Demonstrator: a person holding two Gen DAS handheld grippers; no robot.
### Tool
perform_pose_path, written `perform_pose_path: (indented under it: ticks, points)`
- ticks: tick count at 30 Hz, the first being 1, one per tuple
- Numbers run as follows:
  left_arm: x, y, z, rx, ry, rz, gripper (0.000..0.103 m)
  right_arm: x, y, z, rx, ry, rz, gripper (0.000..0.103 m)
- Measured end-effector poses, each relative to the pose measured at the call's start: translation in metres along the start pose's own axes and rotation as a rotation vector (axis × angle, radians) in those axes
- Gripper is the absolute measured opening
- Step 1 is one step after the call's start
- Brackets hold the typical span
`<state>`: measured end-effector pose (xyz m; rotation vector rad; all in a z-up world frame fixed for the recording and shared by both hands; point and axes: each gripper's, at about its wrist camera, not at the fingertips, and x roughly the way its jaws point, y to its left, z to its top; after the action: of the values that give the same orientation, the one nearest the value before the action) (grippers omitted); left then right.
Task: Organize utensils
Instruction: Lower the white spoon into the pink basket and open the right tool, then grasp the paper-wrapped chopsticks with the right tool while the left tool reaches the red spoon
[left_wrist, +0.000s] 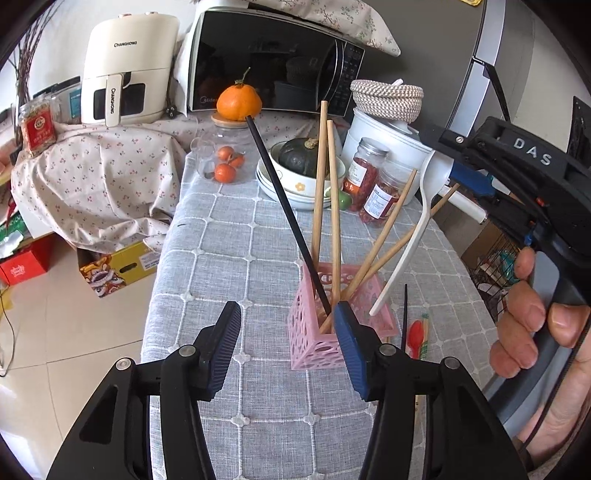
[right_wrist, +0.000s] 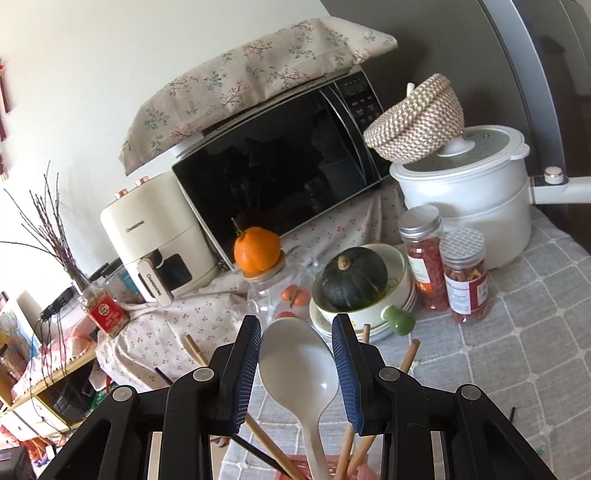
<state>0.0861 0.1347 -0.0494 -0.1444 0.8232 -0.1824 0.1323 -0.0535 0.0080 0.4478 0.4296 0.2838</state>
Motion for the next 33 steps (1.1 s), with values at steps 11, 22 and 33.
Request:
perform_pose_path:
  ticks: [11,22,33]
  points:
    - [0.006,-0.005,0.0,0.007,0.023,0.008,0.065,-0.005,-0.01,-0.004,-0.025,0.036,-0.011,0.054]
    - [0.014,-0.029,-0.006,0.031,0.056,0.011,0.074,-0.034,-0.044,-0.004,-0.11,0.167,-0.037,0.072]
    - [0.028,-0.057,-0.021,0.07,0.137,-0.006,0.079,-0.037,-0.115,-0.028,-0.075,0.403,-0.18,0.075]
